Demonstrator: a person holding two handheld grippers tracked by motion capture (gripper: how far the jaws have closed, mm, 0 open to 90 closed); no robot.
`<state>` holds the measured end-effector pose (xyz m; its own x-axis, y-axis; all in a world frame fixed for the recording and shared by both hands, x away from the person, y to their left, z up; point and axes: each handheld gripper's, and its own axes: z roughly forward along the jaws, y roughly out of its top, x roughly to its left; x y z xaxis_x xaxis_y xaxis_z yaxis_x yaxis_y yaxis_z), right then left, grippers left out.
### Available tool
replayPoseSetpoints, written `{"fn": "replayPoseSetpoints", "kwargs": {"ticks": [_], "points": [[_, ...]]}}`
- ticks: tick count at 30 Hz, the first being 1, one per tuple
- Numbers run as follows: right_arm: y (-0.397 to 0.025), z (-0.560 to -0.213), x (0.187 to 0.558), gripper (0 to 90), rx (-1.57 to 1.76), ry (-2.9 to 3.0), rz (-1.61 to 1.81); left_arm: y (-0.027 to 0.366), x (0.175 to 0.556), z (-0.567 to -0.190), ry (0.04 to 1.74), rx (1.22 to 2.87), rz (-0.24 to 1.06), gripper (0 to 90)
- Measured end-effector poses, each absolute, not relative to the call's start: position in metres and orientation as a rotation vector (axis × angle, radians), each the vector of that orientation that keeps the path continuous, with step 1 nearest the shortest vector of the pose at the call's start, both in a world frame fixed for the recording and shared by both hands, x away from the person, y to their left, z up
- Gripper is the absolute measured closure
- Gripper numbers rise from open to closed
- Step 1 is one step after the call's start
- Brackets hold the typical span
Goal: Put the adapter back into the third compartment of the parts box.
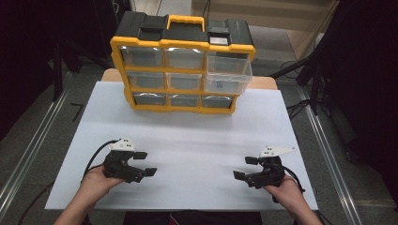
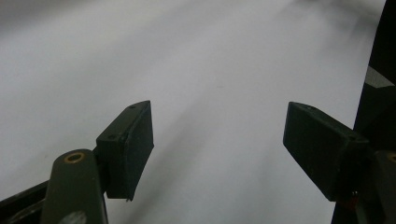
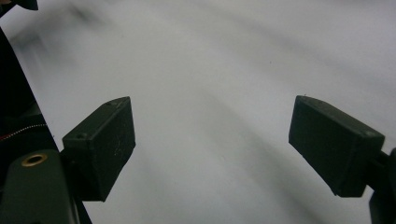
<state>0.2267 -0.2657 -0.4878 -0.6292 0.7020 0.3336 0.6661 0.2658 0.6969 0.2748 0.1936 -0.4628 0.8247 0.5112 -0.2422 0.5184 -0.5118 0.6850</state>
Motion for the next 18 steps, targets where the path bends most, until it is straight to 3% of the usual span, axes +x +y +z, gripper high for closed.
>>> {"fn": "replayPoseSetpoints", "kwargs": {"ticks": [18], "points": [[-0.266, -0.488, 0.227, 12.9, 1.334, 2.467, 1.319, 0.210, 0.266, -0.468, 0.793, 2.191, 0.013, 25.8]]}}
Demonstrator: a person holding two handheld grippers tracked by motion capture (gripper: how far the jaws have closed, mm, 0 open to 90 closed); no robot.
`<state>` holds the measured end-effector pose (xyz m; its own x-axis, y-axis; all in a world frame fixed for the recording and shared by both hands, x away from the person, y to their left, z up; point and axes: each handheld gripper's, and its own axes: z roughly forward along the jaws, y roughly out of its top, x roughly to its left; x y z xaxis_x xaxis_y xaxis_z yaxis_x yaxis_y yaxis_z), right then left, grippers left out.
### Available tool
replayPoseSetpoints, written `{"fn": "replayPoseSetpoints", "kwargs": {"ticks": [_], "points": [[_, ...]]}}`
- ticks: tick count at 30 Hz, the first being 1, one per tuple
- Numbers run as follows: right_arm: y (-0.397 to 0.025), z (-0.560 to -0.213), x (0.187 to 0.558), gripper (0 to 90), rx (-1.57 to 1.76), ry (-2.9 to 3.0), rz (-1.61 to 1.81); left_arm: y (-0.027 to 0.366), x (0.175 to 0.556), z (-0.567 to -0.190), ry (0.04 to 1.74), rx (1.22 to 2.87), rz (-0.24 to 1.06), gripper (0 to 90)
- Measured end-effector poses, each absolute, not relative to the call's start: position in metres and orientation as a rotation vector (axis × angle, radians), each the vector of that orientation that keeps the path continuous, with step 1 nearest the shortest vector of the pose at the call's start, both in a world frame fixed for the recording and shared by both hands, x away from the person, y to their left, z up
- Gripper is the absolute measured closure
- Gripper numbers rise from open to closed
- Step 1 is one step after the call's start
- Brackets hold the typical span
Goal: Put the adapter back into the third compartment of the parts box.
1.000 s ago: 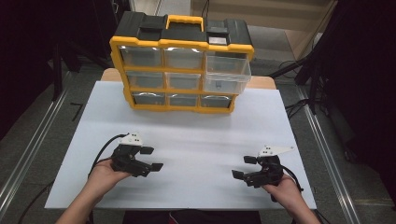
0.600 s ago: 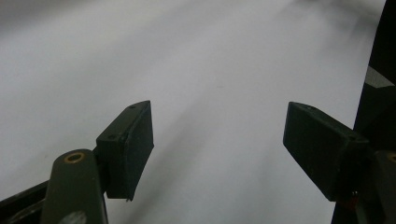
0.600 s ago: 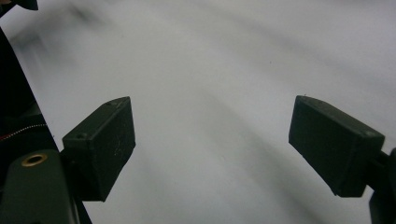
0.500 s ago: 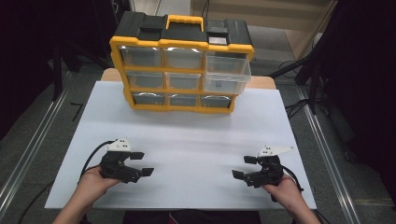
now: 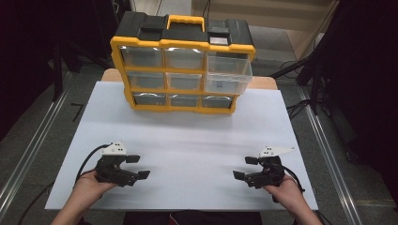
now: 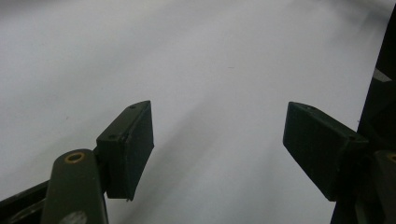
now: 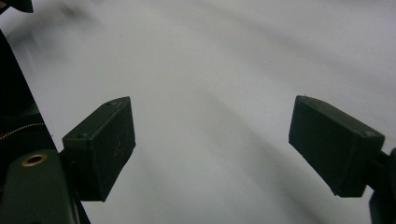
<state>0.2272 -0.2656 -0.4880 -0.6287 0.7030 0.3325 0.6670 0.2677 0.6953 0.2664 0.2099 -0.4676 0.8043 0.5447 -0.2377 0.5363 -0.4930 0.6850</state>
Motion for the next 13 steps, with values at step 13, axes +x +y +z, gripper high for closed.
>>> {"fn": "replayPoseSetpoints", "kwargs": {"ticks": [13], "points": [[-0.2655, -0.4882, 0.2273, 12.9, 1.332, 2.470, 1.322, 0.2135, 0.2674, -0.4688, 0.802, 2.197, 0.017, 25.0]]}}
